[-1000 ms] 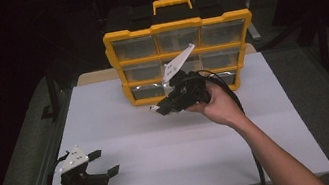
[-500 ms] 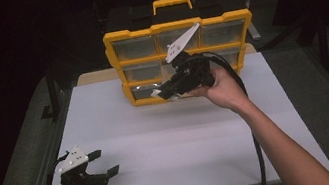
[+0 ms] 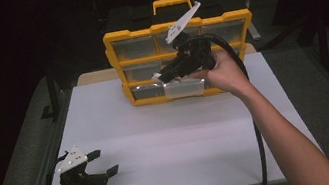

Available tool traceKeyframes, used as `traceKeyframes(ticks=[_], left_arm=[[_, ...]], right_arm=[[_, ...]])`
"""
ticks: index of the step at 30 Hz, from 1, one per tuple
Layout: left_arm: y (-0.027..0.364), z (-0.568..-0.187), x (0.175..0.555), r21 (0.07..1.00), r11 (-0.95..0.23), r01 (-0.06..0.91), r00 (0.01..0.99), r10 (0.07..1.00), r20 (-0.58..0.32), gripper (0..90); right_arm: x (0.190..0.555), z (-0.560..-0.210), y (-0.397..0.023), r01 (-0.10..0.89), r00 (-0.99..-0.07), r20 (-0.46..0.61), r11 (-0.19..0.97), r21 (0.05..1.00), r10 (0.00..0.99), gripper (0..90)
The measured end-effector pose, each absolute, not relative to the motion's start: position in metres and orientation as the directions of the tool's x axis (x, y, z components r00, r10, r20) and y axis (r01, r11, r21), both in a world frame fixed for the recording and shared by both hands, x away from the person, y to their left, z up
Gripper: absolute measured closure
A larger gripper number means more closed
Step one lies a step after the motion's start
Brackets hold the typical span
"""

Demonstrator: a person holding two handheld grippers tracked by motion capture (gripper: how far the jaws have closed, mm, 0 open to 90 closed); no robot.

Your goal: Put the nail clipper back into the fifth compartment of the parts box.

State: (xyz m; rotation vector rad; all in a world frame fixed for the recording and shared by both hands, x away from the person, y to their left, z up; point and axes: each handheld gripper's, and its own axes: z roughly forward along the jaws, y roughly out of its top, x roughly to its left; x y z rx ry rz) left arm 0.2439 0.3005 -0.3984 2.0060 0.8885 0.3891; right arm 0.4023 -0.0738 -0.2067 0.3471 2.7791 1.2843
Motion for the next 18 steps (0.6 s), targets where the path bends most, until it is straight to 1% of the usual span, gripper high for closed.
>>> traceKeyframes(ticks=[13, 18], left_arm=[[0.301, -0.399, 0.246, 0.826, -0.351, 0.442, 0.691, 0.720, -0.064, 15.7], [0.301, -0.399, 0.246, 0.824, -0.352, 0.445, 0.689, 0.721, -0.064, 15.7]], right_arm=[[0.418, -0.198, -0.084, 0.201, -0.967, 0.053, 0.619, 0.759, 0.249, 75.9], [0.426, -0.194, -0.088, 0.199, -0.965, 0.041, 0.623, 0.757, 0.258, 75.9]])
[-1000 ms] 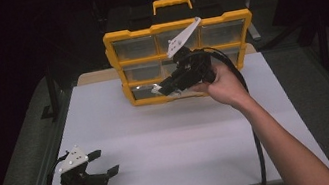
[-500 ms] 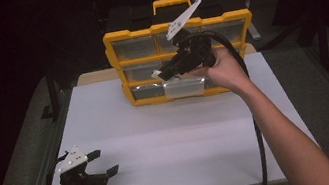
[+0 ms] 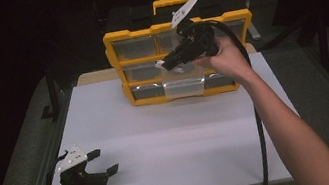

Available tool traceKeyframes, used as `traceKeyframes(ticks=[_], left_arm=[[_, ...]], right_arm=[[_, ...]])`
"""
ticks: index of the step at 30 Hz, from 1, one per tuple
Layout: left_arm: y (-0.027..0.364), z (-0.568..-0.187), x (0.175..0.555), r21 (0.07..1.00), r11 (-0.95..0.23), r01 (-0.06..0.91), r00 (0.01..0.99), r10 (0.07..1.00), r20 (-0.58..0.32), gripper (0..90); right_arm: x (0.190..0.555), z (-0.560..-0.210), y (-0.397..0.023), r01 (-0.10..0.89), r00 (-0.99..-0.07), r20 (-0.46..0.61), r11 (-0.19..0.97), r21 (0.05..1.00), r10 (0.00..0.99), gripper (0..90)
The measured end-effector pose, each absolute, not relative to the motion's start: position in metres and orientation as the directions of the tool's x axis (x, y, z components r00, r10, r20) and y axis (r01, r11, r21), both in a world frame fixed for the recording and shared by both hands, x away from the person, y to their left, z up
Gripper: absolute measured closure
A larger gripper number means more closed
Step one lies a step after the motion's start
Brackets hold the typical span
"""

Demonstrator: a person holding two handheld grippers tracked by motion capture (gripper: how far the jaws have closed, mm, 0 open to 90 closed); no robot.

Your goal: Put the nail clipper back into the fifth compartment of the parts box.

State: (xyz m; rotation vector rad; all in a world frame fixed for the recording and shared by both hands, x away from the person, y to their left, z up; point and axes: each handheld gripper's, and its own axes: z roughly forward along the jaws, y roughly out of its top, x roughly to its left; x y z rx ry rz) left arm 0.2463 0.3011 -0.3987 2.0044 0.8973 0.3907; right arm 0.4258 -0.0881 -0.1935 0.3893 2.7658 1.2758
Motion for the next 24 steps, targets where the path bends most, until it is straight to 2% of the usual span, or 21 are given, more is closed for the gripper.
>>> traceKeyframes(ticks=[10, 24], left_arm=[[0.303, -0.400, 0.246, 0.825, -0.339, 0.452, 0.683, 0.726, -0.076, 15.7], [0.304, -0.400, 0.246, 0.823, -0.346, 0.449, 0.688, 0.723, -0.071, 15.7]], right_arm=[[0.437, -0.186, -0.100, 0.234, -0.951, 0.052, 0.601, 0.764, 0.304, 75.9], [0.452, -0.195, -0.117, 0.269, -0.931, 0.044, 0.598, 0.755, 0.363, 75.9]])
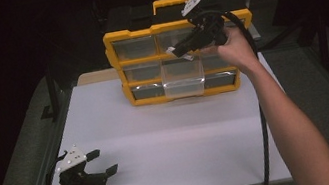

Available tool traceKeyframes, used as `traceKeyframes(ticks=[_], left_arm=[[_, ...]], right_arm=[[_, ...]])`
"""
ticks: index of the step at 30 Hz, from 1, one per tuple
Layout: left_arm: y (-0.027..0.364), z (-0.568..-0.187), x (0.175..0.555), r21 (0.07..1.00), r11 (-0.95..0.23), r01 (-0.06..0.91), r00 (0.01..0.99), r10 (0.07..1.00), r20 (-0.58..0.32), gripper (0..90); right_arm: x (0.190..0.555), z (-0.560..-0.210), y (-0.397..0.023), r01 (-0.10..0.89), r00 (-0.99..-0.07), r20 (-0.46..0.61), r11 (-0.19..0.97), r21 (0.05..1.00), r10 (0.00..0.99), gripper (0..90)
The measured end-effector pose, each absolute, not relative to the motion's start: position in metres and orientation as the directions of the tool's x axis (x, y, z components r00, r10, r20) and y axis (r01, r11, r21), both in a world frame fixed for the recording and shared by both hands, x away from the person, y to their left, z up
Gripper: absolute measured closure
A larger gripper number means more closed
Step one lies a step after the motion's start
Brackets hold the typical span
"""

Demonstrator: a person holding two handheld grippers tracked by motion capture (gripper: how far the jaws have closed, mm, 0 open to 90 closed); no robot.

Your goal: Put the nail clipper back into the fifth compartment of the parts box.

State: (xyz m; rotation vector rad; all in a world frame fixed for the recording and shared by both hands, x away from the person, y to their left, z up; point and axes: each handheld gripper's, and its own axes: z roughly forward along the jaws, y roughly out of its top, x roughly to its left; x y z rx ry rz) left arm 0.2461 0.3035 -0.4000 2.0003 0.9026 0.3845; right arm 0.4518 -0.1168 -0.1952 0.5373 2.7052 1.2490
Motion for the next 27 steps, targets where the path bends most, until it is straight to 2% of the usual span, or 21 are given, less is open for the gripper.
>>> traceKeyframes(ticks=[6, 11, 27], left_arm=[[0.303, -0.400, 0.246, 0.827, -0.349, 0.441, 0.689, 0.722, -0.063, 15.7], [0.302, -0.400, 0.246, 0.826, -0.352, 0.441, 0.691, 0.721, -0.061, 15.7], [0.302, -0.400, 0.245, 0.819, -0.364, 0.444, 0.693, 0.718, -0.057, 15.7]], right_arm=[[0.452, -0.198, -0.122, 0.312, -0.915, 0.074, 0.580, 0.753, 0.396, 75.8], [0.454, -0.205, -0.127, 0.285, -0.921, 0.042, 0.593, 0.753, 0.388, 75.8], [0.454, -0.224, -0.136, 0.310, -0.909, 0.051, 0.590, 0.746, 0.413, 75.8]])
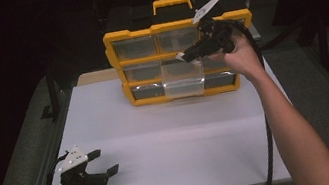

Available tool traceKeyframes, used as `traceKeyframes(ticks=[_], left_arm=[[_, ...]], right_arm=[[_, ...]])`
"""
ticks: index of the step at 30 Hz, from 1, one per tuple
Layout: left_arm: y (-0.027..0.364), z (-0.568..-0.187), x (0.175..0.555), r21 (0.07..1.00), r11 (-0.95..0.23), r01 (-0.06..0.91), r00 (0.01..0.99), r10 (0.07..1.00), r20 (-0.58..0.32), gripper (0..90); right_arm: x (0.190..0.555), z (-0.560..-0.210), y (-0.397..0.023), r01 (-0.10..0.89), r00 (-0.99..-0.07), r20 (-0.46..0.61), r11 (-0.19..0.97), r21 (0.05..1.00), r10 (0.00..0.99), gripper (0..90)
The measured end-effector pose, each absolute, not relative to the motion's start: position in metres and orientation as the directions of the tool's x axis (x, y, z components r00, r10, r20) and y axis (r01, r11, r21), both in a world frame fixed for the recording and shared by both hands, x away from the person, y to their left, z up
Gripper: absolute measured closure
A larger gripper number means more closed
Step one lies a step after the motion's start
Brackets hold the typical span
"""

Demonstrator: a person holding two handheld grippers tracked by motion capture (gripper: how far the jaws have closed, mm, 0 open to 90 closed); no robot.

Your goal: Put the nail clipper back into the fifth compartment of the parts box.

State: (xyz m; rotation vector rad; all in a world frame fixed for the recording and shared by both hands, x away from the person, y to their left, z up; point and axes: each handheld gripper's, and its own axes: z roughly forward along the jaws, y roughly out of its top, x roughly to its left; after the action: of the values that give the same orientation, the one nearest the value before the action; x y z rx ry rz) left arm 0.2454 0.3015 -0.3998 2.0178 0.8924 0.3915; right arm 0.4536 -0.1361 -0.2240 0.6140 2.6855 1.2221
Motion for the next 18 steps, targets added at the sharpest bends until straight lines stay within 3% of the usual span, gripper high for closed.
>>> traceKeyframes(ticks=[18], left_arm=[[0.301, -0.400, 0.245, 0.819, -0.365, 0.443, 0.695, 0.717, -0.056, 15.7]], right_arm=[[0.455, -0.240, -0.130, 0.327, -0.905, 0.051, 0.610, 0.722, 0.423, 75.7]])
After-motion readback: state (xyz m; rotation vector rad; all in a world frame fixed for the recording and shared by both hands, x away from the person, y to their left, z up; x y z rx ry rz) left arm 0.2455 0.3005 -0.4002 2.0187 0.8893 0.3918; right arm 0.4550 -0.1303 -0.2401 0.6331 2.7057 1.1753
